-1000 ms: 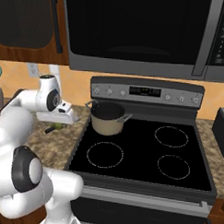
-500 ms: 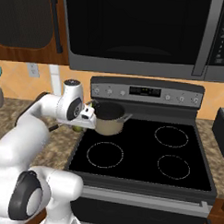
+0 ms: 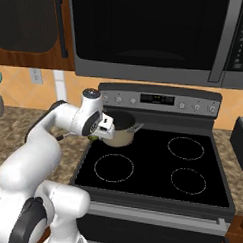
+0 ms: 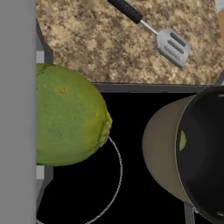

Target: Put the lime and lime in the pot. Retrieve the spatula and lightly stir the vegetables in the pot.

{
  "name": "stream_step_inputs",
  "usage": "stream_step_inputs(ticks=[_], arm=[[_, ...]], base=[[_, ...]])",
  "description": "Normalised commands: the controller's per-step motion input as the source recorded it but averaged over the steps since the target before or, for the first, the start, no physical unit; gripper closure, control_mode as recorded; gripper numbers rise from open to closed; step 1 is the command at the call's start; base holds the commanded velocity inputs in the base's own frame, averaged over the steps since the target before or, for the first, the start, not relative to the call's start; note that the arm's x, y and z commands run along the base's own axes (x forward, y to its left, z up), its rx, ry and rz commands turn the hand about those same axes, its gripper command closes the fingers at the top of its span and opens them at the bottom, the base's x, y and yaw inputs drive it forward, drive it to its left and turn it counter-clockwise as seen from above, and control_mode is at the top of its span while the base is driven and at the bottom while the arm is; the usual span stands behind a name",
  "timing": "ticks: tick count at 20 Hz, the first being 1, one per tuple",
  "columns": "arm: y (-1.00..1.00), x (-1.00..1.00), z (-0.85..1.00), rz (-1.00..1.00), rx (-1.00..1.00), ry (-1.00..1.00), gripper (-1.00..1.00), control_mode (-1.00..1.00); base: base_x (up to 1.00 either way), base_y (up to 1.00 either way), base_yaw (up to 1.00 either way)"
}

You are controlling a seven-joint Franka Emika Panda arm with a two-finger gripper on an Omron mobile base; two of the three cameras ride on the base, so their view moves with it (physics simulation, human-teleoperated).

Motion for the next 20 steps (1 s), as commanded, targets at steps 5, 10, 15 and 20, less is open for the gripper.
stream_step_inputs(ticks=[5, 10, 15, 20], arm=[[-0.01, 0.24, 0.21, 0.00, 0.05, -0.11, 1.00, -1.00], [-0.16, 0.46, 0.02, 0.00, 0.05, 0.00, 1.00, -1.00], [-0.37, 0.66, 0.00, -0.03, 0.00, 0.00, 1.00, -1.00], [-0.16, 0.81, 0.00, -0.03, 0.00, 0.00, 1.00, -1.00]], base=[[0.00, 0.00, 0.00], [0.00, 0.00, 0.00], [0.00, 0.00, 0.00], [0.00, 0.00, 0.00]])
